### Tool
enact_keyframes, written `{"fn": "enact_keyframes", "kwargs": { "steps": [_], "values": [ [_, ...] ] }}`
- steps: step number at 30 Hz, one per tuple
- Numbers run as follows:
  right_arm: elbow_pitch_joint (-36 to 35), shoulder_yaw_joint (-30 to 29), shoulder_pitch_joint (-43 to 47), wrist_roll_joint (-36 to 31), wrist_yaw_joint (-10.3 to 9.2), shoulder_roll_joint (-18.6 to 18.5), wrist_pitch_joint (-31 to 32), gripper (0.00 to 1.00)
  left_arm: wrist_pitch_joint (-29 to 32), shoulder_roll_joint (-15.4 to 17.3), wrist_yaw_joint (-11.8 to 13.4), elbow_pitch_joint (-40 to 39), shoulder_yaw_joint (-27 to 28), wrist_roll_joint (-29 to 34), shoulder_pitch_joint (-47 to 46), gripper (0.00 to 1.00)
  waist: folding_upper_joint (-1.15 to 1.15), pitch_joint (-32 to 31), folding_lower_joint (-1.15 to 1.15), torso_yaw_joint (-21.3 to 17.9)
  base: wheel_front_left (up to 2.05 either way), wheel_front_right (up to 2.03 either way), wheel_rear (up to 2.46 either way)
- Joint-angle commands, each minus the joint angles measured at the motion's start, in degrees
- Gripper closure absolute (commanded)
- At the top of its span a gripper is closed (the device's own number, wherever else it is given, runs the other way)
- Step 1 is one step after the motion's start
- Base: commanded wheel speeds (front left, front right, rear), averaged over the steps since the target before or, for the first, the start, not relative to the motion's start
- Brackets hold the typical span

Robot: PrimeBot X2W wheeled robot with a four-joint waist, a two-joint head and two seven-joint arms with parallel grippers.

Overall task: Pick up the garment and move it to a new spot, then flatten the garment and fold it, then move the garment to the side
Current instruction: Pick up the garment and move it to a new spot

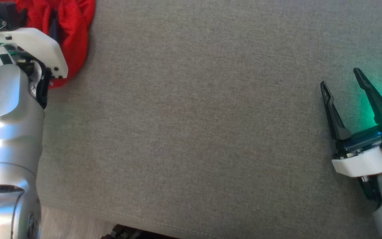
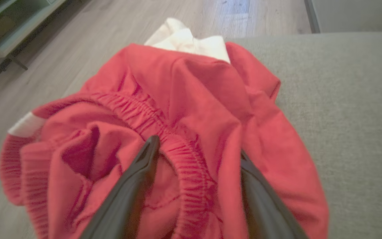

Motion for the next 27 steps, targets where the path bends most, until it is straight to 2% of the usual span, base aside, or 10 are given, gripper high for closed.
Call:
{"fn": "enact_keyframes", "kwargs": {
  "steps": [1, 5, 6, 7, 12, 16, 20, 27],
  "values": [
    [0.2, 0.7, 0.2, 0.1, -0.05, -1.1, 0.0, 0.00, 0.3, 3.8, 1.8, 1.2, 1.0, -0.1, -2.3, 0.00, 0.00, 1.2, 0.00, -0.6, 0.00, 0.00, 0.00],
    [0.3, 0.8, -0.4, 0.2, -0.05, -0.7, 0.0, 0.00, -1.1, 3.7, 3.5, 4.4, 1.0, -0.3, -2.9, 0.00, 0.00, 1.8, 0.00, -1.0, 0.00, 0.00, 0.00],
    [0.3, 0.8, -0.6, 0.3, -0.05, -0.6, 0.0, 0.00, -1.8, 3.7, 3.6, 4.9, 1.1, -0.5, -3.0, 0.93, 0.00, 1.9, 0.00, -1.2, 0.00, 0.00, 0.00],
    [0.4, 0.9, -0.8, 0.3, -0.05, -0.4, 0.0, 0.00, -2.8, 3.8, 3.6, 5.2, 1.2, -0.7, -3.2, 1.00, 0.00, 1.9, 0.00, -1.3, 0.00, 0.00, 0.00],
    [1.1, 1.1, -1.3, 0.4, -0.05, 0.5, 0.0, 0.00, -7.5, 4.3, 4.4, 5.5, 0.6, -0.3, -4.2, 1.00, 0.00, 0.4, 0.00, -1.7, 0.00, 0.00, 0.00],
    [1.9, 1.5, -1.3, 0.7, -0.05, 2.3, 0.0, 0.00, -10.8, 5.6, 4.3, 5.4, -0.8, 0.9, -6.0, 1.00, 0.00, -3.5, 0.00, -2.5, 0.00, 0.00, 0.00],
    [3.1, 2.1, -0.4, 1.0, -0.05, 5.2, 0.0, 0.00, -12.6, 6.6, 3.6, 5.0, -3.3, 2.8, -8.0, 1.00, 0.00, -9.6, 0.00, -4.0, 0.00, 0.00, 0.00],
    [5.0, 2.7, 4.3, 1.5, -0.05, 10.8, 0.0, 0.00, -13.3, 8.0, 1.0, 2.5, -7.8, 5.5, -11.2, 1.00, 0.00, -22.2, 0.00, -8.6, 0.00, 0.00, 0.00]
  ]
}}
